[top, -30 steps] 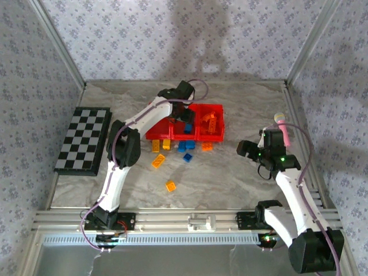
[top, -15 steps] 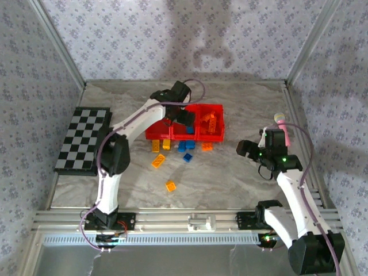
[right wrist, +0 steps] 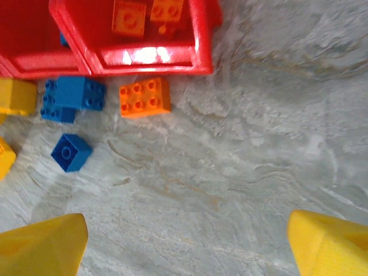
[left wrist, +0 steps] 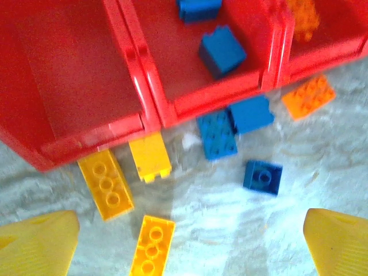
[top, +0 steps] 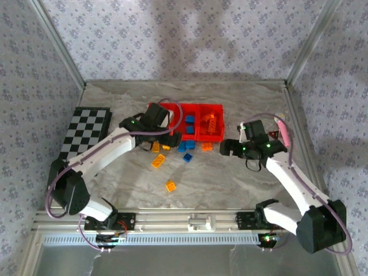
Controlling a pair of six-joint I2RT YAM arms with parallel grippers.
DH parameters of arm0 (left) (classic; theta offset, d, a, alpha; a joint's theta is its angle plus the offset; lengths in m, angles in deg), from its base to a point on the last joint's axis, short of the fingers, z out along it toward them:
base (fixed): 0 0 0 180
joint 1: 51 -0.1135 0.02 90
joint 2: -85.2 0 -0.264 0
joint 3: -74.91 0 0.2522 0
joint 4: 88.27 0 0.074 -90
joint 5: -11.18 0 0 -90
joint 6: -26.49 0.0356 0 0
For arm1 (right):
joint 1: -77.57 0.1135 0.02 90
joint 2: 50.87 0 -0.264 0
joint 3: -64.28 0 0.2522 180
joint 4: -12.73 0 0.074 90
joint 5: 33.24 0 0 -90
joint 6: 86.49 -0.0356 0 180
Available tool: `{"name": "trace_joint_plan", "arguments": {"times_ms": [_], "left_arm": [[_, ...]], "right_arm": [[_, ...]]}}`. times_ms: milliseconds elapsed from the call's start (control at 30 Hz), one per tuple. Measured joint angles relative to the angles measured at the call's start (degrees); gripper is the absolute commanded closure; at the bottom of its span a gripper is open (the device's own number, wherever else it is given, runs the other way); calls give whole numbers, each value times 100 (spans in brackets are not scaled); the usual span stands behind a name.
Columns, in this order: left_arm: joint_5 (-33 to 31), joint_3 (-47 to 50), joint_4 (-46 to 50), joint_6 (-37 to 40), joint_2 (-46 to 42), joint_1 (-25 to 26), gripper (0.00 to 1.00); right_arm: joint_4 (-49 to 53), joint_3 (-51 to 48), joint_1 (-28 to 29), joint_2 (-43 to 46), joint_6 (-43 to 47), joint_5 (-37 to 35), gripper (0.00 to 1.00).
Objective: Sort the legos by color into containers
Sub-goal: Pick up the lego from the center of the table.
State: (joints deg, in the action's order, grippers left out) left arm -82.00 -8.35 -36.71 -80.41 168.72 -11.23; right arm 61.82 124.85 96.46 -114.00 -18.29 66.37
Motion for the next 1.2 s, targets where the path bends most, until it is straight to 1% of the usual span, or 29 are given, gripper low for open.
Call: {"name": "trace_joint_plan", "arguments": {"times_ms": [67,167,300,433,500,700,933,1200], "left_arm": [[35,420,-103,-83,-149,57,0],[92,859,-188,-212,-245,162,1],[133,964,-313,-225,-140,452,2],[245,684,-398,-79,420,772,5],[323,431,-428,26,850,874,9],[481,-286,-444,170,1919,898,14],[487,-616,-363,149,2417,901,20],[546,-776,-378,96,2627,901,25]], "right_arm": [[-11,52,166,-221,2,-98,8],[-39,116,254,-428,2,-195,8],[-140,155,251,-468,2,-389,8],[-219,164,216,-446,0,-496,8],[-223,164,173,-385,0,-531,8],[-262,96,-44,-83,-4,-538,8],[-262,-96,-299,74,-4,-531,8],[-350,-146,-378,72,-4,-509,8]]}}
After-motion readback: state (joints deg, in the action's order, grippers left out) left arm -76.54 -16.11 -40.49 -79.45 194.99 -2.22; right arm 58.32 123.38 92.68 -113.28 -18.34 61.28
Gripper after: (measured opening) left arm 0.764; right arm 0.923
